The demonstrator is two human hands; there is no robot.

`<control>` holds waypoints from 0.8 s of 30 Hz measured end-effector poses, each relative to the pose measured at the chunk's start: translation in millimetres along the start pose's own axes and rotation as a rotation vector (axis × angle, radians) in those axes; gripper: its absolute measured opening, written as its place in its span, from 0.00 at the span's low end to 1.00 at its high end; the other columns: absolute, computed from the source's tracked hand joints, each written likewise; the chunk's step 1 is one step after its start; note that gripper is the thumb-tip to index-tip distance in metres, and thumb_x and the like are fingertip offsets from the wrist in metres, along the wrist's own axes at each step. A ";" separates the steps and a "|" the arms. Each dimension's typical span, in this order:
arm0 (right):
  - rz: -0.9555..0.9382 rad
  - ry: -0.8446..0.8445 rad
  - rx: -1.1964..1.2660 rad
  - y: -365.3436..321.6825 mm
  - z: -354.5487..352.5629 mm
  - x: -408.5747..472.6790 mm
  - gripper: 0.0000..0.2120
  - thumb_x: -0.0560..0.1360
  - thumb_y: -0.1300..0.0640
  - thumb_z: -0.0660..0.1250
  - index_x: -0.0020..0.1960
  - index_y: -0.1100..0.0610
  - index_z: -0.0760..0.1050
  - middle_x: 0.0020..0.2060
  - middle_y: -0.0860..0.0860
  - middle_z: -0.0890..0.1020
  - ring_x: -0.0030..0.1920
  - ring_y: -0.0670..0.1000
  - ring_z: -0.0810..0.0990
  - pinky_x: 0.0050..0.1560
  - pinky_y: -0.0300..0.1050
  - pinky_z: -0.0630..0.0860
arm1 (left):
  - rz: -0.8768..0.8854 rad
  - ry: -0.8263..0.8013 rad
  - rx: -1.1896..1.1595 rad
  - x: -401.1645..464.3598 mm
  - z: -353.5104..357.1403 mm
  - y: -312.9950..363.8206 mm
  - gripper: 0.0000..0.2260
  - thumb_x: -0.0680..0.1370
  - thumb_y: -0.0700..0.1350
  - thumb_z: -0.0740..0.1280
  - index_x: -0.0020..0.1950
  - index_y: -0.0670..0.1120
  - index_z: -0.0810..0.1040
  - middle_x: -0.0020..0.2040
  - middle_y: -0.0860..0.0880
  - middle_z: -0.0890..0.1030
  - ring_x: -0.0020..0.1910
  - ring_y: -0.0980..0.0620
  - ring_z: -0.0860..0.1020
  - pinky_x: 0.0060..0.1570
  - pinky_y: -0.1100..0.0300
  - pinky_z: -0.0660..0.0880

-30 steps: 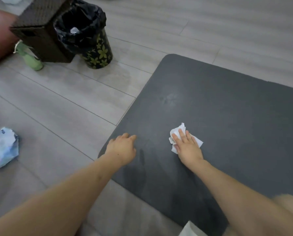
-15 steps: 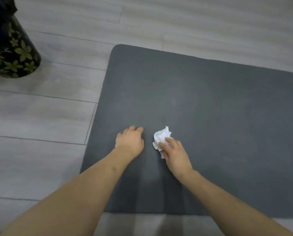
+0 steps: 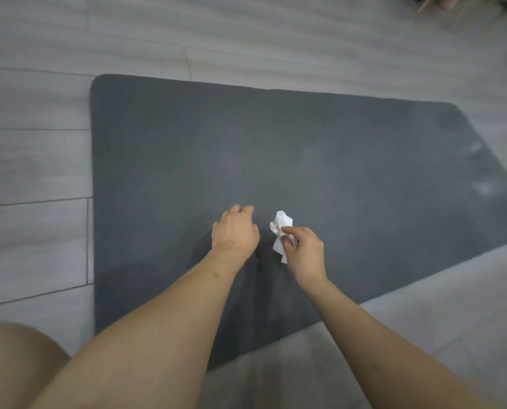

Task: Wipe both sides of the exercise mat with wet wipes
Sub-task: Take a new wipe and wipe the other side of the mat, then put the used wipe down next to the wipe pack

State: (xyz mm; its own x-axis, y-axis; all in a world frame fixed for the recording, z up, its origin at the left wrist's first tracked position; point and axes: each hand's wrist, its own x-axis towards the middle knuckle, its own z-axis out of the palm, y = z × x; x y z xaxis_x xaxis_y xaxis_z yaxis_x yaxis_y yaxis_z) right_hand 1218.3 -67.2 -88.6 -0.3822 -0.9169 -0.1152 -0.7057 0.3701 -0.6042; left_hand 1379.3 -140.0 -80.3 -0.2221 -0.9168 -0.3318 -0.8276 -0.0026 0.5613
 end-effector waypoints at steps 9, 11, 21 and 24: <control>-0.023 0.066 0.190 104.0 -80.7 32.8 0.15 0.79 0.60 0.69 0.63 0.47 0.81 0.51 0.43 0.80 0.51 0.47 0.81 0.53 0.52 0.81 | 0.045 0.038 0.235 -7.5 59.0 102.1 0.22 0.81 0.46 0.58 0.76 0.51 0.68 0.70 0.47 0.72 0.67 0.43 0.72 0.61 0.47 0.71; -0.048 0.054 0.254 131.1 -110.1 45.6 0.16 0.79 0.57 0.67 0.63 0.42 0.78 0.50 0.41 0.81 0.51 0.48 0.82 0.49 0.55 0.83 | 0.017 0.055 0.252 -7.1 72.4 138.9 0.21 0.81 0.47 0.58 0.75 0.50 0.68 0.70 0.46 0.72 0.67 0.42 0.72 0.62 0.47 0.70; -0.090 0.083 0.267 284.9 -313.9 139.4 0.12 0.77 0.64 0.69 0.58 0.55 0.82 0.47 0.49 0.80 0.46 0.50 0.78 0.47 0.36 0.71 | 0.038 0.117 0.367 11.9 151.8 397.8 0.21 0.80 0.45 0.58 0.74 0.50 0.68 0.70 0.46 0.72 0.66 0.42 0.73 0.61 0.48 0.70; -0.063 0.136 0.324 330.6 -384.7 154.6 0.12 0.76 0.65 0.70 0.58 0.57 0.82 0.47 0.49 0.79 0.46 0.49 0.78 0.46 0.26 0.68 | 0.092 0.110 0.426 11.3 170.2 490.7 0.22 0.80 0.46 0.59 0.75 0.51 0.67 0.71 0.47 0.72 0.67 0.43 0.72 0.63 0.47 0.70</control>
State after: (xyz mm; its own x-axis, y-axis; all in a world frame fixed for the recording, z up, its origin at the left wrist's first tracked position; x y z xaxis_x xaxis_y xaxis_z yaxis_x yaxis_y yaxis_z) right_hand 696.5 -29.0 -2.8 -0.4358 -0.8998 0.0231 -0.5127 0.2270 -0.8280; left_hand 883.0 -83.7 62.3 -0.2677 -0.9427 -0.1990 -0.9505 0.2246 0.2148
